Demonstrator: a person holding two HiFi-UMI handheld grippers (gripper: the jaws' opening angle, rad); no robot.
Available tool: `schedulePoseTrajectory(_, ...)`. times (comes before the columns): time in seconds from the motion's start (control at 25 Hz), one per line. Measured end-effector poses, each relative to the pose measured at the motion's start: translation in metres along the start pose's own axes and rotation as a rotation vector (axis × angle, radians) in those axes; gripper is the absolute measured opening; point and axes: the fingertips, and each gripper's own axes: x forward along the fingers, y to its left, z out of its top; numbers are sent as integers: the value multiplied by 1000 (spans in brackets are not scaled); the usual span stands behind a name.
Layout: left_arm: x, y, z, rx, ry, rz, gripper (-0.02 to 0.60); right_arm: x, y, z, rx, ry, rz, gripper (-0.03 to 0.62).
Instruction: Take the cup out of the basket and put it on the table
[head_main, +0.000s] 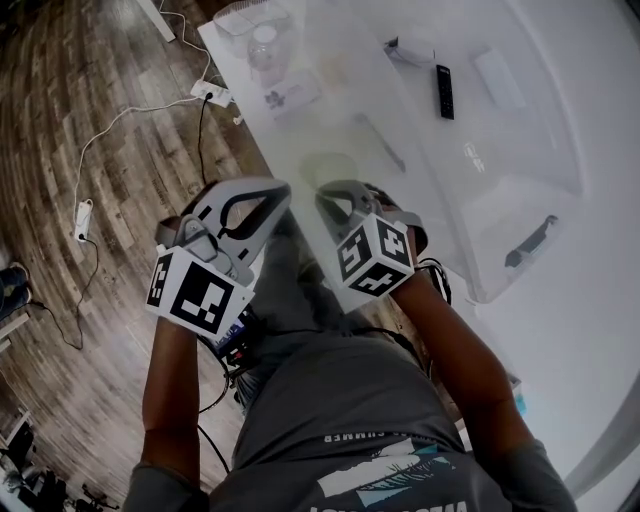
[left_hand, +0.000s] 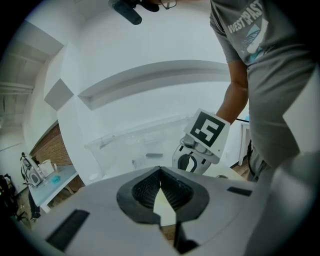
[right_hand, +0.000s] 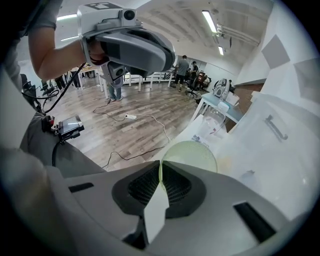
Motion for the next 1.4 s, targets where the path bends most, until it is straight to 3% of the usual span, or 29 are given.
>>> schedulePoseTrajectory(0.96,4,-5,-19,-35,14,-36,11,37,13,-45,55,201,103,32)
schedulePoseTrajectory(1.4,6,-9,-15,-17,21,-46,11,29,17,-44,15,183,127,62)
